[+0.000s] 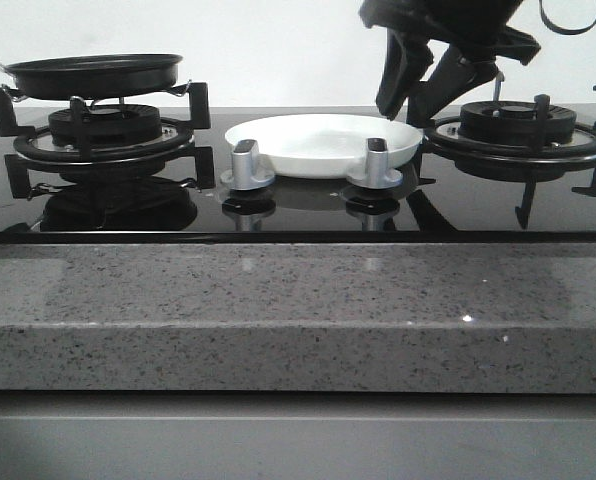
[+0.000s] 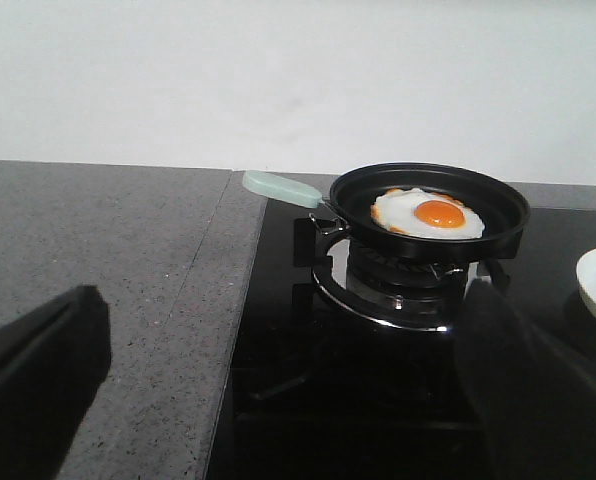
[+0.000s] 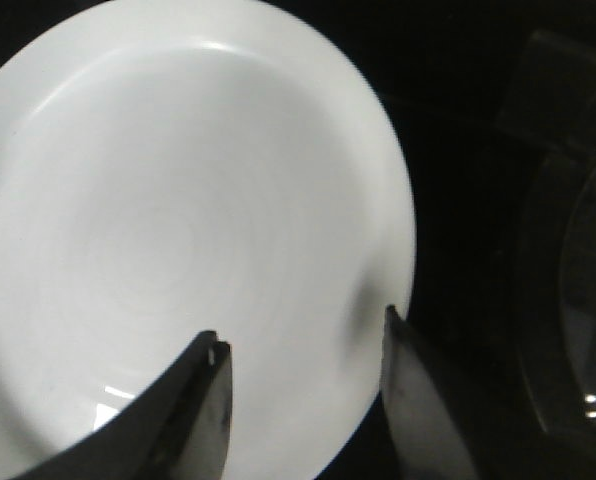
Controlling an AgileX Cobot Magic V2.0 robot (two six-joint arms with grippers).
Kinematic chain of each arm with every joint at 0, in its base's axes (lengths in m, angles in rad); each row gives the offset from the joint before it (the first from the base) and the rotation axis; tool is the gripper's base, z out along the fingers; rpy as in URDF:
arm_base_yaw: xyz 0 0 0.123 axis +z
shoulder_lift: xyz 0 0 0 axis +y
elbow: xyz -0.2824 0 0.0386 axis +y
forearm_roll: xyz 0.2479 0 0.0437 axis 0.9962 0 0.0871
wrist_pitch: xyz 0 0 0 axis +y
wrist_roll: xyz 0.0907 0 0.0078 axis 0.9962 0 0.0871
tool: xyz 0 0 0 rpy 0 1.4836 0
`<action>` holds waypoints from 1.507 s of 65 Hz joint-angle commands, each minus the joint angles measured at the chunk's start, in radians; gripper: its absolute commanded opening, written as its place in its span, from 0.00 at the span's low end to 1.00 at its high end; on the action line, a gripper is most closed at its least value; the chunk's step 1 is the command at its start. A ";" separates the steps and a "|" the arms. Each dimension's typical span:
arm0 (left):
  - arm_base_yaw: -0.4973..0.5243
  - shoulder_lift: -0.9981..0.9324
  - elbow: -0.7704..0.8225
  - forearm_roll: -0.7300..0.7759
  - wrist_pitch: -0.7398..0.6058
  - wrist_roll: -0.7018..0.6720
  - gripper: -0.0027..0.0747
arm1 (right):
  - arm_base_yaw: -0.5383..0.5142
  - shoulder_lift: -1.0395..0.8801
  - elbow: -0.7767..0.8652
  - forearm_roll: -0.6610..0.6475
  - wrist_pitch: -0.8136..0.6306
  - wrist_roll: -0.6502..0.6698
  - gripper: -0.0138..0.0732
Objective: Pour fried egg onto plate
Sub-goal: 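Lower the right gripper onto the white plate rim and grasp it, then lift the white plate with the right gripper toward the frying pan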
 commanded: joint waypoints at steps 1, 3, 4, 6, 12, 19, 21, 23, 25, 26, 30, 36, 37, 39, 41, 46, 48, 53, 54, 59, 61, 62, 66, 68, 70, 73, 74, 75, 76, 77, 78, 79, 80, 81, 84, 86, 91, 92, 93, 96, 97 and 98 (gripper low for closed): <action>-0.008 0.014 -0.036 0.001 -0.089 -0.009 0.93 | -0.014 -0.028 -0.066 0.014 -0.013 -0.009 0.58; -0.008 0.014 -0.036 0.001 -0.089 -0.009 0.93 | -0.020 -0.021 -0.074 0.014 -0.007 -0.010 0.58; -0.008 0.014 -0.036 0.001 -0.089 -0.009 0.93 | -0.021 -0.017 -0.078 0.014 -0.005 -0.010 0.58; -0.008 0.014 -0.036 0.001 -0.089 -0.009 0.93 | -0.021 -0.010 -0.085 0.014 0.000 -0.010 0.58; -0.008 0.014 -0.036 0.001 -0.089 -0.009 0.93 | -0.021 0.018 -0.114 0.014 0.019 -0.010 0.58; -0.008 0.014 -0.036 0.001 -0.089 -0.009 0.93 | -0.021 0.046 -0.140 0.014 0.032 -0.010 0.58; -0.008 0.014 -0.036 0.001 -0.089 -0.009 0.93 | -0.021 0.050 -0.144 0.014 0.034 -0.010 0.58; -0.008 0.014 -0.036 0.001 -0.089 -0.009 0.93 | -0.021 0.053 -0.145 0.014 0.034 -0.010 0.58; -0.008 0.014 -0.036 0.001 -0.089 -0.009 0.93 | -0.021 0.053 -0.145 0.014 0.034 -0.010 0.58; -0.008 0.014 -0.036 0.001 -0.089 -0.009 0.93 | -0.021 0.053 -0.145 0.014 0.034 -0.010 0.58; -0.008 0.014 -0.036 0.001 -0.089 -0.009 0.93 | -0.021 0.053 -0.145 0.012 0.033 -0.010 0.58; -0.008 0.014 -0.036 0.001 -0.089 -0.009 0.93 | -0.021 0.053 -0.145 0.003 0.032 -0.010 0.58; -0.008 0.014 -0.036 0.001 -0.089 -0.009 0.93 | -0.021 0.053 -0.145 0.001 0.032 -0.010 0.58; -0.008 0.014 -0.036 0.001 -0.089 -0.009 0.93 | -0.021 0.054 -0.145 -0.001 0.032 -0.010 0.58; -0.008 0.014 -0.036 0.001 -0.089 -0.009 0.93 | -0.021 0.055 -0.145 -0.003 0.034 -0.010 0.58; -0.008 0.014 -0.036 0.001 -0.089 -0.009 0.93 | -0.021 0.062 -0.147 -0.003 0.042 -0.010 0.58; -0.008 0.014 -0.036 0.001 -0.089 -0.009 0.93 | -0.021 0.067 -0.150 -0.003 0.049 -0.010 0.58; -0.008 0.014 -0.036 0.001 -0.089 -0.009 0.93 | -0.021 0.076 -0.154 0.011 0.064 -0.010 0.58; -0.008 0.014 -0.036 0.001 -0.089 -0.009 0.93 | -0.021 0.076 -0.155 0.011 0.064 -0.010 0.58; -0.008 0.014 -0.036 0.001 -0.089 -0.009 0.93 | -0.021 0.076 -0.159 0.010 0.065 -0.010 0.58; -0.008 0.014 -0.036 0.001 -0.089 -0.009 0.93 | -0.021 0.076 -0.159 0.010 0.065 -0.010 0.58; -0.008 0.014 -0.036 0.001 -0.089 -0.009 0.93 | -0.021 0.076 -0.159 0.010 0.065 -0.010 0.58; -0.008 0.014 -0.036 0.001 -0.089 -0.009 0.93 | -0.021 0.078 -0.159 0.010 0.068 -0.010 0.58; -0.008 0.014 -0.036 0.001 -0.089 -0.009 0.93 | -0.021 0.078 -0.159 0.012 0.070 -0.010 0.57; -0.008 0.014 -0.036 0.001 -0.089 -0.009 0.93 | -0.021 0.078 -0.159 0.012 0.071 -0.010 0.55; -0.008 0.014 -0.036 0.001 -0.089 -0.009 0.93 | -0.021 0.078 -0.159 0.012 0.071 -0.010 0.49; -0.008 0.014 -0.036 0.001 -0.089 -0.009 0.93 | -0.021 0.078 -0.159 0.012 0.071 -0.010 0.46; -0.008 0.014 -0.036 0.001 -0.089 -0.009 0.93 | -0.021 0.078 -0.159 0.012 0.071 -0.010 0.44; -0.008 0.014 -0.036 0.001 -0.089 -0.009 0.93 | -0.021 0.078 -0.159 0.012 0.071 -0.010 0.39; -0.008 0.014 -0.036 0.001 -0.089 -0.009 0.93 | -0.021 0.078 -0.159 0.012 0.070 -0.010 0.36; -0.008 0.014 -0.036 0.001 -0.089 -0.009 0.93 | -0.021 0.078 -0.159 0.012 0.070 -0.010 0.33; -0.008 0.014 -0.036 0.001 -0.089 -0.009 0.93 | -0.021 0.078 -0.159 0.012 0.069 -0.010 0.30; -0.008 0.014 -0.036 0.001 -0.089 -0.009 0.93 | -0.021 0.078 -0.160 0.012 0.069 -0.010 0.27; -0.008 0.014 -0.036 0.001 -0.089 -0.009 0.93 | -0.021 0.078 -0.160 0.012 0.069 -0.010 0.24; -0.008 0.014 -0.036 0.001 -0.089 -0.009 0.93 | -0.021 0.078 -0.162 0.012 0.067 -0.010 0.15; -0.008 0.014 -0.036 0.001 -0.089 -0.009 0.93 | -0.021 0.078 -0.165 0.012 0.067 -0.010 0.10; -0.008 0.014 -0.036 0.001 -0.089 -0.009 0.93 | -0.022 0.078 -0.183 0.012 0.070 -0.010 0.10; -0.008 0.014 -0.036 0.001 -0.089 -0.009 0.93 | -0.022 0.078 -0.191 0.012 0.072 -0.010 0.09; -0.008 0.014 -0.036 0.001 -0.089 -0.009 0.93 | -0.022 0.078 -0.196 0.012 0.074 -0.010 0.09; -0.008 0.014 -0.036 0.001 -0.089 -0.009 0.93 | -0.023 0.078 -0.214 0.013 0.084 -0.010 0.09; -0.008 0.014 -0.036 0.001 -0.089 -0.009 0.93 | -0.023 0.078 -0.220 0.015 0.087 -0.010 0.09; -0.008 0.014 -0.036 0.001 -0.089 -0.009 0.93 | -0.023 0.078 -0.231 0.017 0.095 -0.010 0.09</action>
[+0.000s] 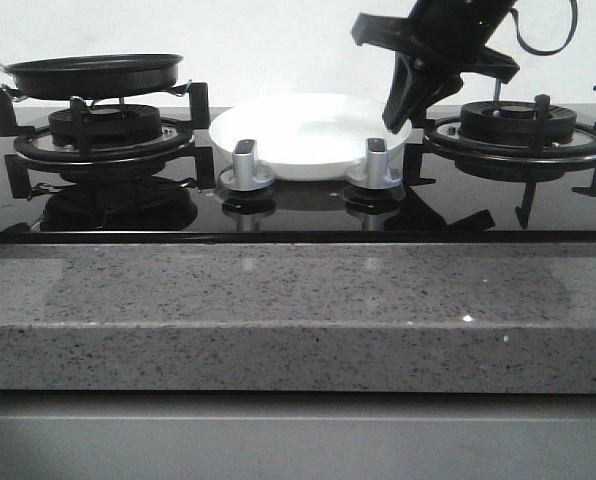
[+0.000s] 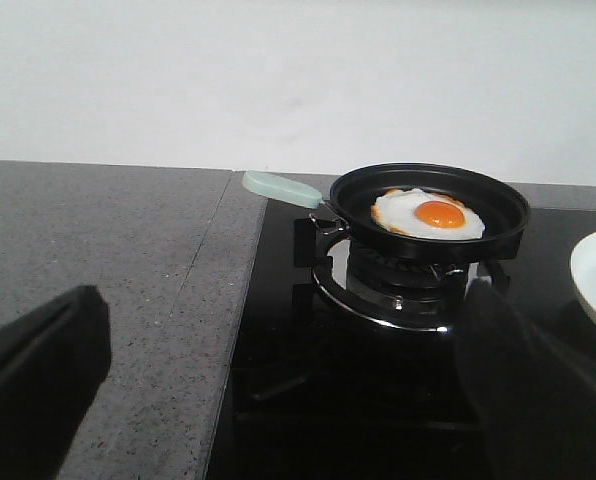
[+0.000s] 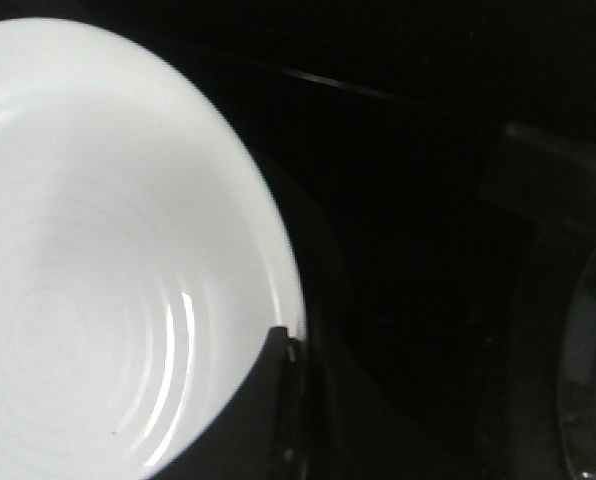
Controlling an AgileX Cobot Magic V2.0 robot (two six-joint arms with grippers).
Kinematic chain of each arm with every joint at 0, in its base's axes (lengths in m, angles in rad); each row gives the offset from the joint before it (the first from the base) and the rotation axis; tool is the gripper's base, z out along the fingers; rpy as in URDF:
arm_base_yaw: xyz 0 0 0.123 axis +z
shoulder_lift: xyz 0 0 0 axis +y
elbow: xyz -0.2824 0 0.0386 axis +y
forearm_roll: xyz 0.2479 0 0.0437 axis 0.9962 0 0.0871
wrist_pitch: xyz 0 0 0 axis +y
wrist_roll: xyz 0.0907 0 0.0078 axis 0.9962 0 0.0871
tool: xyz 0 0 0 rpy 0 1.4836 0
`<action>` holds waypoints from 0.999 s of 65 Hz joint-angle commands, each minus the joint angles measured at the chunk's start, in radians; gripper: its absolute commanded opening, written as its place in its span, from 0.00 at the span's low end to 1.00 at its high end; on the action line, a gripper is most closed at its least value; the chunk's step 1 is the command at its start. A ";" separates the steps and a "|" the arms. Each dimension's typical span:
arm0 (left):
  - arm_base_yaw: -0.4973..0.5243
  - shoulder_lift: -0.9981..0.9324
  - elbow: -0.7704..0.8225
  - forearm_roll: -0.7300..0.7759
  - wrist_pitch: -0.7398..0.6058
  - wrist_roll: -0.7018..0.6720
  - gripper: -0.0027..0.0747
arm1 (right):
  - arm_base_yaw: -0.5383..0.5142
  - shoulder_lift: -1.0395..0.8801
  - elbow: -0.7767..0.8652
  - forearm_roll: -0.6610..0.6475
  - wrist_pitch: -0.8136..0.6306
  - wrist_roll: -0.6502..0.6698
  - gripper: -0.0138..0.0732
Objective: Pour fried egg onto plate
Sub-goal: 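Lift the white plate with the right gripper toward the frying pan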
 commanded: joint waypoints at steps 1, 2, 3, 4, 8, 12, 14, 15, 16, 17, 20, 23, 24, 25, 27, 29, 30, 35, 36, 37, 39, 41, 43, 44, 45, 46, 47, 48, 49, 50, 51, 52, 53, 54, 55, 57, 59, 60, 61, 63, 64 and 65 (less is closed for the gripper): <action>-0.008 0.014 -0.035 0.001 -0.089 -0.008 0.93 | -0.009 -0.054 -0.065 0.005 0.029 -0.027 0.09; -0.008 0.014 -0.035 0.001 -0.089 -0.008 0.93 | -0.009 -0.054 -0.072 0.006 0.037 -0.027 0.09; -0.008 0.014 -0.035 0.001 -0.089 -0.008 0.93 | -0.009 -0.054 -0.080 0.007 0.040 -0.027 0.09; -0.008 0.014 -0.035 0.001 -0.089 -0.008 0.93 | -0.009 -0.054 -0.088 0.008 0.052 -0.026 0.09; -0.008 0.014 -0.035 0.001 -0.088 -0.008 0.93 | -0.009 -0.054 -0.124 0.015 0.091 -0.021 0.09; -0.008 0.014 -0.035 0.001 -0.088 -0.008 0.93 | -0.009 -0.054 -0.155 0.018 0.133 -0.010 0.09; -0.008 0.014 -0.035 0.001 -0.088 -0.008 0.93 | -0.009 -0.054 -0.170 0.021 0.150 -0.007 0.09; -0.008 0.014 -0.035 0.001 -0.088 -0.008 0.93 | -0.009 -0.054 -0.182 0.022 0.159 -0.007 0.09; -0.008 0.014 -0.035 0.001 -0.088 -0.008 0.93 | -0.009 -0.054 -0.189 0.022 0.167 -0.007 0.09; -0.008 0.014 -0.035 0.001 -0.088 -0.008 0.93 | -0.009 -0.054 -0.197 0.022 0.175 -0.007 0.09; -0.008 0.014 -0.035 0.001 -0.088 -0.008 0.93 | -0.009 -0.054 -0.218 0.023 0.201 -0.007 0.09; -0.008 0.014 -0.035 0.001 -0.088 -0.008 0.93 | -0.009 -0.054 -0.237 0.025 0.223 -0.007 0.09; -0.008 0.014 -0.035 0.001 -0.088 -0.008 0.93 | -0.009 -0.054 -0.243 0.028 0.230 -0.007 0.09; -0.008 0.014 -0.035 0.001 -0.088 -0.008 0.93 | -0.009 -0.054 -0.248 0.028 0.239 -0.007 0.09; -0.008 0.014 -0.035 0.001 -0.088 -0.008 0.93 | -0.009 -0.054 -0.261 0.030 0.262 -0.007 0.09; -0.008 0.014 -0.035 0.001 -0.088 -0.008 0.93 | -0.009 -0.054 -0.271 0.031 0.283 -0.007 0.09; -0.008 0.014 -0.035 0.001 -0.088 -0.008 0.93 | -0.009 -0.054 -0.274 0.032 0.294 -0.007 0.09; -0.008 0.014 -0.035 0.001 -0.088 -0.008 0.93 | -0.009 -0.055 -0.277 0.039 0.341 -0.007 0.09; -0.008 0.014 -0.035 0.001 -0.088 -0.008 0.93 | -0.009 -0.055 -0.277 0.040 0.348 -0.008 0.09; -0.008 0.014 -0.035 0.001 -0.088 -0.008 0.93 | -0.009 -0.055 -0.277 0.040 0.353 -0.008 0.09; -0.008 0.014 -0.035 0.001 -0.088 -0.008 0.93 | -0.009 -0.056 -0.275 0.040 0.359 -0.011 0.09; -0.008 0.014 -0.035 0.001 -0.088 -0.008 0.93 | -0.009 -0.059 -0.273 0.040 0.362 -0.020 0.09; -0.008 0.014 -0.035 0.001 -0.088 -0.008 0.93 | -0.009 -0.062 -0.268 0.040 0.362 -0.023 0.09; -0.008 0.014 -0.035 0.001 -0.088 -0.008 0.93 | -0.009 -0.063 -0.267 0.041 0.359 -0.023 0.09; -0.008 0.014 -0.035 0.001 -0.088 -0.008 0.93 | -0.009 -0.068 -0.261 0.042 0.353 -0.023 0.09; -0.008 0.014 -0.035 0.001 -0.088 -0.008 0.93 | -0.009 -0.072 -0.257 0.042 0.351 -0.025 0.09; -0.008 0.014 -0.035 0.001 -0.088 -0.008 0.93 | -0.009 -0.076 -0.250 0.043 0.344 -0.026 0.09; -0.008 0.014 -0.035 0.001 -0.088 -0.008 0.93 | -0.008 -0.082 -0.243 0.046 0.336 -0.028 0.09; -0.008 0.014 -0.035 0.001 -0.088 -0.008 0.93 | -0.007 -0.088 -0.235 0.049 0.321 -0.029 0.09; -0.008 0.014 -0.035 0.001 -0.088 -0.008 0.93 | -0.006 -0.095 -0.225 0.051 0.309 -0.030 0.09; -0.008 0.014 -0.035 0.001 -0.088 -0.008 0.93 | -0.006 -0.103 -0.213 0.053 0.302 -0.032 0.09; -0.008 0.014 -0.035 0.001 -0.088 -0.008 0.93 | -0.005 -0.112 -0.200 0.057 0.288 -0.033 0.09; -0.008 0.014 -0.035 0.001 -0.088 -0.008 0.93 | -0.005 -0.121 -0.185 0.060 0.273 -0.035 0.09; -0.008 0.014 -0.035 0.001 -0.088 -0.008 0.93 | -0.004 -0.132 -0.169 0.065 0.250 -0.035 0.09; -0.008 0.014 -0.035 0.001 -0.088 -0.008 0.93 | -0.004 -0.143 -0.151 0.072 0.234 -0.037 0.09; -0.008 0.014 -0.035 0.001 -0.088 -0.008 0.93 | -0.004 -0.167 -0.111 0.084 0.201 -0.042 0.09; -0.008 0.014 -0.035 0.001 -0.088 -0.008 0.93 | -0.004 -0.200 -0.053 0.097 0.167 -0.053 0.09; -0.008 0.014 -0.035 0.001 -0.088 -0.008 0.93 | -0.004 -0.214 -0.028 0.105 0.150 -0.057 0.09; -0.008 0.014 -0.035 0.001 -0.088 -0.008 0.93 | -0.004 -0.236 0.011 0.116 0.125 -0.066 0.09; -0.008 0.014 -0.035 0.001 -0.088 -0.008 0.93 | -0.004 -0.264 0.064 0.134 0.083 -0.080 0.09; -0.008 0.014 -0.035 0.001 -0.088 -0.008 0.93 | -0.004 -0.271 0.077 0.145 0.076 -0.084 0.09; -0.008 0.014 -0.035 0.001 -0.088 -0.008 0.93 | -0.003 -0.292 0.118 0.156 0.060 -0.097 0.09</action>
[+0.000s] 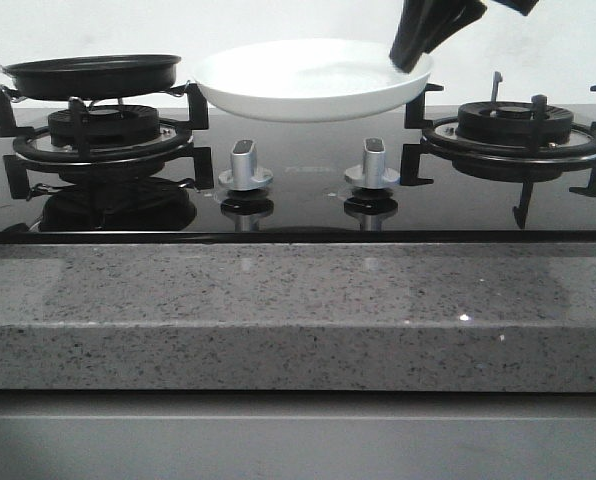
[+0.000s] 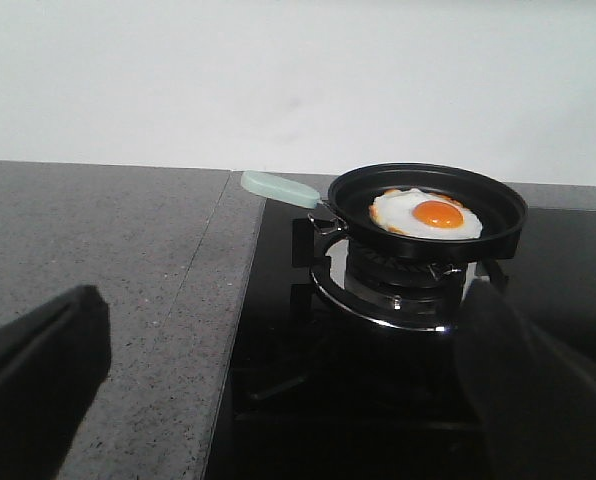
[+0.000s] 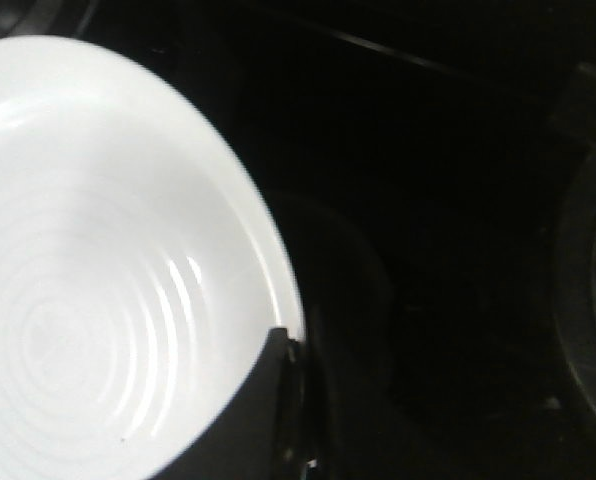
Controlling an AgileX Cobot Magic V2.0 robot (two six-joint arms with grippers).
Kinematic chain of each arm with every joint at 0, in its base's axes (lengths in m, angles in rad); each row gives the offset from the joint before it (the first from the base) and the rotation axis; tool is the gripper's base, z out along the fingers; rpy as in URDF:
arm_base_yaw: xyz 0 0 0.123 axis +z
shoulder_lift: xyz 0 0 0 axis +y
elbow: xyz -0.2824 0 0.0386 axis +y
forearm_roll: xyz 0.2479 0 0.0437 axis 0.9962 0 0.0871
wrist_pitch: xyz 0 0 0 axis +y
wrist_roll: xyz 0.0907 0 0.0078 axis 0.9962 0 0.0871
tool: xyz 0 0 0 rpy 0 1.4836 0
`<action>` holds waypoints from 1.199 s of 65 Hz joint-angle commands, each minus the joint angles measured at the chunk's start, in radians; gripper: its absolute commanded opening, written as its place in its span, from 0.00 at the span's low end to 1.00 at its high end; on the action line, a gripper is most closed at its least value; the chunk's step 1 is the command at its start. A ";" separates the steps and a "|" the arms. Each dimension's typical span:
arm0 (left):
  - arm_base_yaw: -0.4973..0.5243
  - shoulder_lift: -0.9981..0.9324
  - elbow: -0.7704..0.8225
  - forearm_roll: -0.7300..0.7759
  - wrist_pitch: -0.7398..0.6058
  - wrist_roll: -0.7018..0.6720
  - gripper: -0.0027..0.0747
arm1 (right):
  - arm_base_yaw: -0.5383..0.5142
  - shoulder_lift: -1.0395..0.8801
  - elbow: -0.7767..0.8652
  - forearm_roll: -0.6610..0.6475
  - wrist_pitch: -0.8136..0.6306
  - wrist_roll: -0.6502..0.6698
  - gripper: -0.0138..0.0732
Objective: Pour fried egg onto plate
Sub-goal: 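Lift the white plate with the right gripper toward the frying pan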
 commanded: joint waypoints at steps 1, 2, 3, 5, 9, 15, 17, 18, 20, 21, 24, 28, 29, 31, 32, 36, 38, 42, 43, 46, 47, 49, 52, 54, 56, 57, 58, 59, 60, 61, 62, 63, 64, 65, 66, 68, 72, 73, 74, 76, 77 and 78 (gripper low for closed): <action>-0.008 0.014 -0.035 0.001 -0.088 -0.008 0.93 | 0.003 -0.146 0.124 0.108 -0.148 -0.059 0.09; -0.008 0.014 -0.035 0.001 -0.088 -0.008 0.93 | 0.003 -0.159 0.152 0.114 -0.156 -0.070 0.09; -0.008 0.014 -0.035 0.001 -0.088 -0.008 0.93 | 0.006 -0.172 0.179 0.125 -0.179 -0.082 0.09; -0.008 0.014 -0.035 0.001 -0.088 -0.008 0.93 | 0.009 -0.205 0.243 0.152 -0.216 -0.111 0.09; -0.008 0.014 -0.035 0.001 -0.088 -0.008 0.93 | 0.016 -0.256 0.350 0.192 -0.269 -0.147 0.09; -0.008 0.014 -0.035 0.001 -0.086 -0.008 0.93 | 0.022 -0.312 0.464 0.234 -0.341 -0.182 0.09; -0.008 0.014 -0.035 0.001 -0.084 -0.008 0.93 | 0.024 -0.330 0.500 0.246 -0.364 -0.188 0.09; -0.008 0.014 -0.035 0.001 -0.084 -0.008 0.93 | 0.024 -0.339 0.518 0.250 -0.372 -0.189 0.09; -0.008 0.014 -0.035 0.001 -0.084 -0.008 0.93 | 0.024 -0.350 0.537 0.253 -0.386 -0.189 0.09; -0.008 0.014 -0.035 0.001 -0.084 -0.008 0.93 | 0.024 -0.352 0.542 0.253 -0.392 -0.189 0.09; -0.008 0.014 -0.035 0.001 -0.082 -0.008 0.93 | 0.025 -0.362 0.562 0.255 -0.405 -0.189 0.09; -0.008 0.014 -0.035 0.001 -0.082 -0.008 0.93 | 0.025 -0.366 0.568 0.256 -0.412 -0.189 0.09; -0.008 0.014 -0.035 0.001 -0.082 -0.008 0.93 | 0.025 -0.366 0.568 0.257 -0.413 -0.189 0.09; -0.008 0.014 -0.035 0.001 -0.082 -0.008 0.93 | 0.025 -0.366 0.568 0.261 -0.416 -0.189 0.09; -0.008 0.014 -0.035 0.001 -0.082 -0.008 0.93 | 0.025 -0.366 0.568 0.262 -0.415 -0.189 0.09; -0.008 0.014 -0.035 0.001 -0.082 -0.008 0.93 | 0.025 -0.366 0.568 0.264 -0.414 -0.189 0.09; -0.008 0.014 -0.035 0.001 -0.082 -0.008 0.93 | 0.025 -0.366 0.568 0.264 -0.412 -0.189 0.09; -0.008 0.014 -0.035 0.001 -0.082 -0.008 0.93 | 0.025 -0.363 0.568 0.264 -0.411 -0.189 0.09; -0.008 0.014 -0.035 0.001 -0.082 -0.008 0.93 | 0.025 -0.363 0.568 0.264 -0.411 -0.189 0.09; -0.008 0.014 -0.035 -0.003 -0.082 -0.008 0.93 | 0.025 -0.362 0.568 0.264 -0.411 -0.189 0.09; -0.008 0.014 -0.035 -0.006 -0.080 -0.008 0.93 | 0.025 -0.362 0.568 0.264 -0.411 -0.189 0.09; -0.008 0.014 -0.035 -0.016 -0.067 -0.008 0.93 | 0.025 -0.362 0.568 0.264 -0.411 -0.189 0.09; -0.008 0.016 -0.035 -0.024 -0.064 -0.008 0.93 | 0.025 -0.362 0.568 0.264 -0.411 -0.189 0.09; -0.008 0.018 -0.035 -0.034 -0.064 -0.008 0.93 | 0.025 -0.362 0.568 0.264 -0.411 -0.189 0.09; -0.005 0.026 -0.039 -0.059 -0.059 -0.010 0.93 | 0.025 -0.362 0.568 0.264 -0.411 -0.189 0.09; -0.005 0.030 -0.042 -0.071 -0.054 -0.015 0.93 | 0.025 -0.362 0.568 0.264 -0.411 -0.189 0.09; -0.003 0.035 -0.047 -0.086 -0.052 -0.020 0.93 | 0.025 -0.362 0.568 0.264 -0.411 -0.189 0.09; 0.000 0.041 -0.051 -0.101 -0.046 -0.026 0.93 | 0.025 -0.362 0.568 0.264 -0.411 -0.189 0.09; 0.002 0.045 -0.055 -0.117 -0.045 -0.028 0.93 | 0.025 -0.362 0.568 0.264 -0.411 -0.189 0.09; 0.007 0.057 -0.059 -0.131 -0.045 -0.033 0.93 | 0.025 -0.362 0.568 0.264 -0.411 -0.189 0.09; 0.011 0.068 -0.066 -0.150 -0.045 -0.044 0.93 | 0.025 -0.362 0.568 0.264 -0.411 -0.189 0.09; 0.018 0.085 -0.072 -0.162 -0.045 -0.052 0.93 | 0.025 -0.362 0.568 0.264 -0.411 -0.189 0.09; 0.024 0.097 -0.078 -0.175 -0.045 -0.062 0.93 | 0.025 -0.362 0.568 0.264 -0.411 -0.189 0.09; 0.030 0.111 -0.085 -0.189 -0.045 -0.070 0.93 | 0.025 -0.362 0.568 0.264 -0.411 -0.189 0.09; 0.036 0.126 -0.092 -0.202 -0.045 -0.077 0.93 | 0.025 -0.362 0.568 0.264 -0.411 -0.189 0.09; 0.051 0.158 -0.114 -0.236 -0.039 -0.088 0.93 | 0.025 -0.362 0.568 0.264 -0.411 -0.189 0.09; 0.083 0.228 -0.153 -0.305 -0.009 -0.093 0.93 | 0.025 -0.362 0.568 0.264 -0.411 -0.189 0.09; 0.090 0.246 -0.172 -0.321 0.002 -0.093 0.93 | 0.025 -0.362 0.568 0.264 -0.411 -0.189 0.09; 0.097 0.264 -0.185 -0.335 0.014 -0.093 0.93 | 0.025 -0.362 0.568 0.264 -0.411 -0.189 0.09; 0.111 0.311 -0.213 -0.360 0.040 -0.093 0.93 | 0.025 -0.362 0.568 0.264 -0.411 -0.189 0.09; 0.115 0.330 -0.227 -0.368 0.058 -0.093 0.92 | 0.025 -0.362 0.568 0.264 -0.411 -0.189 0.09; 0.117 0.339 -0.241 -0.372 0.064 -0.093 0.92 | 0.025 -0.362 0.568 0.264 -0.411 -0.189 0.09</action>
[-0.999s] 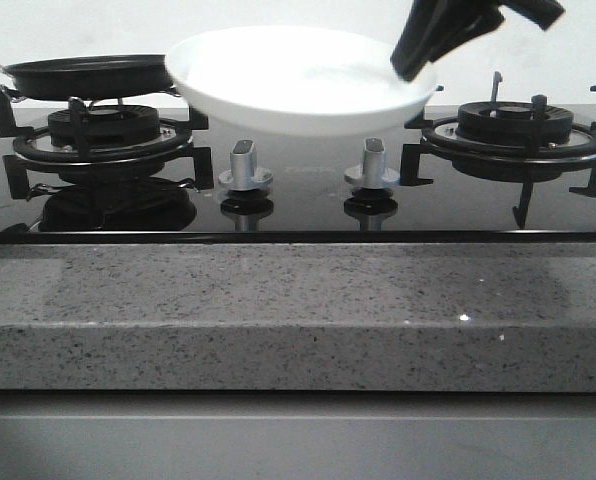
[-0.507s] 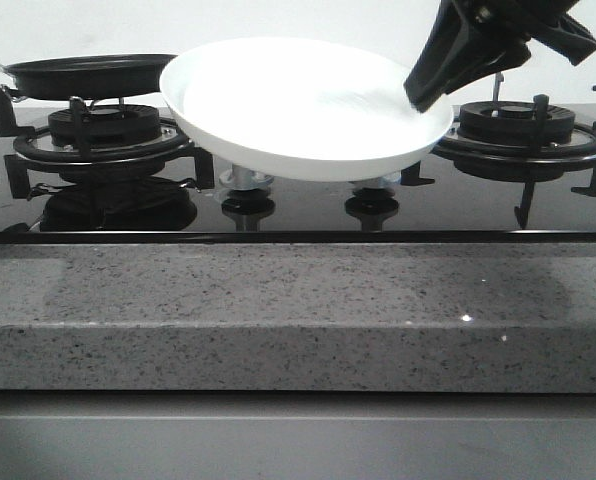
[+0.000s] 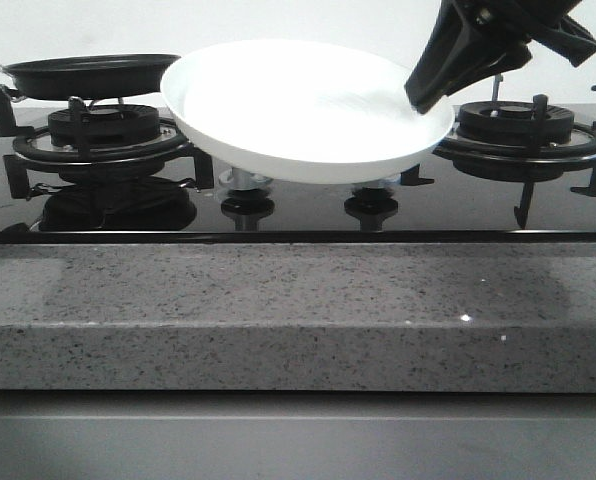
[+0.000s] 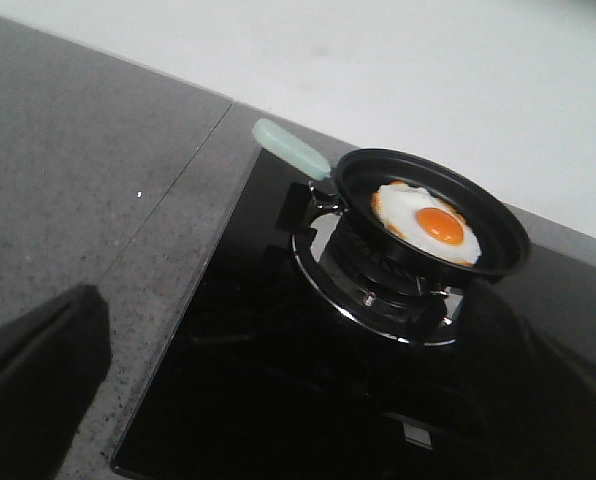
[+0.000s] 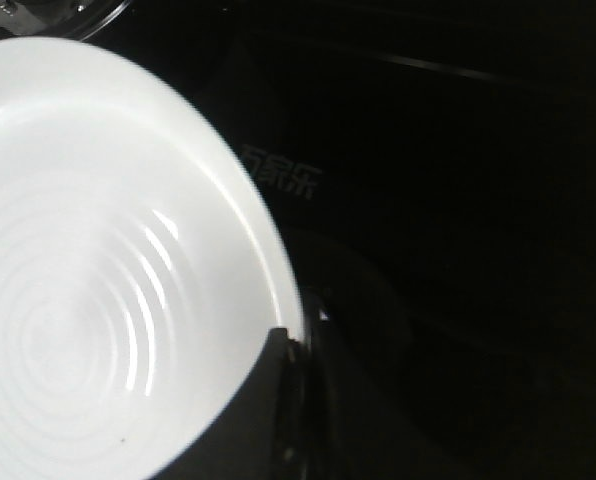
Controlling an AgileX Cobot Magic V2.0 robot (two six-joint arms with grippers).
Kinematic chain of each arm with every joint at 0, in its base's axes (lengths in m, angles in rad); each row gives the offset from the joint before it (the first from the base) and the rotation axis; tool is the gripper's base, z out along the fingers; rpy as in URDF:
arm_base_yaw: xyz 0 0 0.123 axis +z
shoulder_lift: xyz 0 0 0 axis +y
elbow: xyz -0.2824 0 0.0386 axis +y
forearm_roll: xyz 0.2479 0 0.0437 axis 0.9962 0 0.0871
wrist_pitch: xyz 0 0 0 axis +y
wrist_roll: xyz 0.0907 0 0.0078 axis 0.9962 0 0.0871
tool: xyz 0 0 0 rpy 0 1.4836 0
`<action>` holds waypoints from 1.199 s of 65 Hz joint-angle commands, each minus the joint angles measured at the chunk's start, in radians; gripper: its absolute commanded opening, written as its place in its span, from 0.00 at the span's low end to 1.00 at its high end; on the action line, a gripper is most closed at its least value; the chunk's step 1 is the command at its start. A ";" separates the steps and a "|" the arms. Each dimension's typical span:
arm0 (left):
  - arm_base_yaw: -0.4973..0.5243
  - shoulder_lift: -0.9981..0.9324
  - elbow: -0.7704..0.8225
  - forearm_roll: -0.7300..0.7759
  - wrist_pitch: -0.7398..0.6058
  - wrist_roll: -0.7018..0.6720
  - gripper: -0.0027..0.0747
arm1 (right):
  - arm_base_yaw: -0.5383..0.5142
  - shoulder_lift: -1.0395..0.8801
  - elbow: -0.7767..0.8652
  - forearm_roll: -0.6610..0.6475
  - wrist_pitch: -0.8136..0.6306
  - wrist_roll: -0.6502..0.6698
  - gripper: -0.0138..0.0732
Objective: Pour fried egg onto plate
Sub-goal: 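Lift the white plate with the right gripper toward the frying pan, then reach the left gripper to the pale green pan handle and grasp it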
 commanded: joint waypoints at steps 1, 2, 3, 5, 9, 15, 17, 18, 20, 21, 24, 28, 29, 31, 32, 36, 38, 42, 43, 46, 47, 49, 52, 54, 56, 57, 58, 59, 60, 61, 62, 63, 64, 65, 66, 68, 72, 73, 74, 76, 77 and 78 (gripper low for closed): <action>0.030 0.112 -0.111 -0.089 -0.004 -0.017 0.92 | 0.000 -0.042 -0.026 0.046 -0.040 -0.010 0.09; 0.033 0.140 -0.125 -0.098 0.007 -0.017 0.91 | 0.000 -0.042 -0.026 0.046 -0.040 -0.010 0.09; 0.032 0.167 -0.145 -0.103 0.026 -0.017 0.90 | 0.000 -0.042 -0.026 0.046 -0.040 -0.010 0.09; 0.032 0.200 -0.179 -0.106 0.042 -0.017 0.88 | 0.000 -0.042 -0.026 0.046 -0.040 -0.010 0.09; 0.032 0.275 -0.233 -0.127 0.076 -0.017 0.84 | 0.000 -0.042 -0.026 0.046 -0.040 -0.010 0.09; 0.034 0.374 -0.310 -0.165 0.096 -0.016 0.79 | 0.000 -0.042 -0.026 0.046 -0.040 -0.010 0.09; 0.034 0.401 -0.332 -0.178 0.100 -0.016 0.77 | 0.000 -0.042 -0.026 0.046 -0.040 -0.010 0.09; 0.034 0.415 -0.348 -0.185 0.102 -0.016 0.77 | 0.000 -0.042 -0.026 0.046 -0.040 -0.010 0.09; 0.034 0.447 -0.367 -0.204 0.102 -0.013 0.76 | 0.000 -0.042 -0.026 0.046 -0.040 -0.010 0.09; 0.034 0.460 -0.377 -0.212 0.104 -0.006 0.75 | 0.000 -0.042 -0.026 0.046 -0.040 -0.010 0.09; 0.041 0.497 -0.404 -0.256 0.115 0.025 0.75 | 0.000 -0.042 -0.026 0.046 -0.040 -0.010 0.09; 0.060 0.549 -0.441 -0.368 0.138 0.105 0.74 | 0.000 -0.042 -0.026 0.046 -0.040 -0.010 0.09; 0.066 0.561 -0.449 -0.398 0.150 0.131 0.74 | 0.000 -0.042 -0.026 0.046 -0.040 -0.010 0.09; 0.080 0.585 -0.466 -0.465 0.171 0.188 0.74 | 0.000 -0.042 -0.026 0.046 -0.040 -0.010 0.09; 0.087 0.596 -0.477 -0.500 0.183 0.217 0.74 | 0.000 -0.042 -0.026 0.046 -0.040 -0.010 0.09; 0.130 0.650 -0.507 -0.671 0.246 0.345 0.74 | 0.000 -0.042 -0.026 0.046 -0.040 -0.010 0.09; 0.154 0.673 -0.519 -0.748 0.279 0.399 0.74 | 0.000 -0.042 -0.026 0.046 -0.040 -0.010 0.09; 0.214 0.722 -0.539 -0.900 0.339 0.488 0.74 | 0.000 -0.042 -0.026 0.046 -0.040 -0.010 0.09; 0.227 0.733 -0.541 -0.930 0.358 0.502 0.74 | 0.000 -0.042 -0.026 0.046 -0.040 -0.010 0.09; 0.262 0.764 -0.553 -1.009 0.396 0.538 0.74 | 0.000 -0.042 -0.026 0.046 -0.040 -0.010 0.09; 0.273 0.775 -0.556 -1.029 0.409 0.549 0.74 | 0.000 -0.042 -0.026 0.046 -0.040 -0.010 0.09; 0.296 0.802 -0.561 -1.079 0.437 0.577 0.74 | 0.000 -0.042 -0.026 0.046 -0.040 -0.010 0.09; 0.318 0.840 -0.577 -1.135 0.496 0.620 0.74 | 0.000 -0.042 -0.026 0.046 -0.040 -0.010 0.09; 0.326 0.861 -0.586 -1.163 0.522 0.640 0.74 | 0.000 -0.042 -0.026 0.046 -0.040 -0.010 0.09; 0.329 0.882 -0.598 -1.188 0.546 0.653 0.74 | 0.000 -0.042 -0.026 0.046 -0.040 -0.010 0.09; 0.329 0.892 -0.601 -1.200 0.557 0.661 0.74 | 0.000 -0.042 -0.026 0.046 -0.040 -0.010 0.09; 0.329 0.902 -0.606 -1.209 0.565 0.666 0.74 | 0.000 -0.042 -0.026 0.046 -0.040 -0.010 0.09; 0.329 0.912 -0.611 -1.218 0.573 0.671 0.74 | 0.000 -0.042 -0.026 0.046 -0.040 -0.010 0.09; 0.329 0.921 -0.619 -1.226 0.580 0.676 0.74 | 0.000 -0.042 -0.026 0.046 -0.040 -0.010 0.09; 0.329 0.931 -0.625 -1.234 0.586 0.682 0.74 | 0.000 -0.042 -0.026 0.046 -0.040 -0.010 0.09; 0.329 0.940 -0.630 -1.239 0.592 0.687 0.74 | 0.000 -0.042 -0.026 0.046 -0.040 -0.010 0.09; 0.327 0.954 -0.636 -1.247 0.598 0.689 0.74 | 0.000 -0.042 -0.026 0.046 -0.040 -0.010 0.09; 0.327 0.963 -0.643 -1.252 0.608 0.689 0.74 | 0.000 -0.042 -0.026 0.046 -0.040 -0.010 0.09; 0.325 0.972 -0.649 -1.255 0.615 0.689 0.74 | 0.000 -0.042 -0.026 0.046 -0.040 -0.010 0.09; 0.325 0.981 -0.656 -1.258 0.622 0.689 0.74 | 0.000 -0.042 -0.026 0.046 -0.040 -0.010 0.09; 0.325 0.999 -0.672 -1.265 0.637 0.689 0.74 | 0.000 -0.042 -0.026 0.046 -0.040 -0.010 0.09; 0.325 1.033 -0.698 -1.279 0.675 0.689 0.74 | 0.000 -0.042 -0.026 0.046 -0.040 -0.010 0.09; 0.325 1.040 -0.704 -1.283 0.680 0.691 0.74 | 0.000 -0.042 -0.026 0.046 -0.040 -0.010 0.09; 0.325 1.047 -0.715 -1.285 0.685 0.691 0.74 | 0.000 -0.042 -0.026 0.046 -0.040 -0.010 0.09; 0.325 1.060 -0.725 -1.288 0.695 0.691 0.74 | 0.000 -0.042 -0.026 0.046 -0.040 -0.010 0.09; 0.325 1.067 -0.732 -1.288 0.697 0.691 0.74 | 0.000 -0.042 -0.026 0.046 -0.040 -0.010 0.09; 0.325 1.073 -0.739 -1.290 0.703 0.691 0.74 | 0.000 -0.042 -0.026 0.046 -0.040 -0.010 0.09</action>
